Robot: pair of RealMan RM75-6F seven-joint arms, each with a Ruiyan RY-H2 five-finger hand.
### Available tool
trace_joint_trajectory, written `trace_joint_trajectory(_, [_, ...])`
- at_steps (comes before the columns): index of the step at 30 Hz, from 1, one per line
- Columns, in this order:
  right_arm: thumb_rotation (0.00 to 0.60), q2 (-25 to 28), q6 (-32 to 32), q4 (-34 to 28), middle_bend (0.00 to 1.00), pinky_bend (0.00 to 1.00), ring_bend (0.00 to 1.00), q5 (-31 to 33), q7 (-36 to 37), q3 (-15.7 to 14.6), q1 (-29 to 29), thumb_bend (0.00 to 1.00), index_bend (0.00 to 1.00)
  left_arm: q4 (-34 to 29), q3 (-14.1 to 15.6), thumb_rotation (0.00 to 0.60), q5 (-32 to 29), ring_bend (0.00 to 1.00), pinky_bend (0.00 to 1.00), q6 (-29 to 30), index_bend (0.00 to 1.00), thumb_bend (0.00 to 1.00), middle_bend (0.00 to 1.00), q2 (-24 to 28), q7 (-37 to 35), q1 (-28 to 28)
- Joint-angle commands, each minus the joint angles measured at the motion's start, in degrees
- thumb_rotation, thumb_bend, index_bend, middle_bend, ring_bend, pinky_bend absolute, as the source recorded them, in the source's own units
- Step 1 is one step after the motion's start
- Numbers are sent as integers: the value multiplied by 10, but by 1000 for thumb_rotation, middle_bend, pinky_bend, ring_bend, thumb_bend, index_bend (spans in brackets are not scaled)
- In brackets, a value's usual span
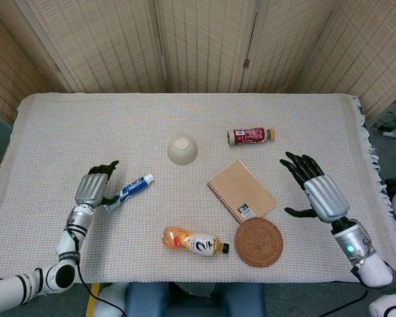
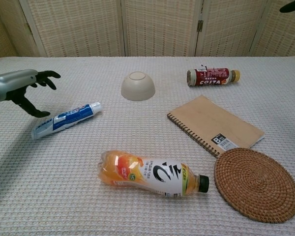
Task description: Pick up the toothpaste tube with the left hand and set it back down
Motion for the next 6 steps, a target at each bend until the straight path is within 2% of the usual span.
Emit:
trace_joint_trajectory(1, [600,9,29,-1,0,0,0,8,-31,-7,-34,105,0,-39,14,600,57,164,147,67,128,327,211,47,-37,48])
trace_joint_trajectory(6, [600,17,58,4,0,0,0,3,-14,-15,-69,104,0,-63,35,600,101,169,131,139,172,327,217,88,-52,99])
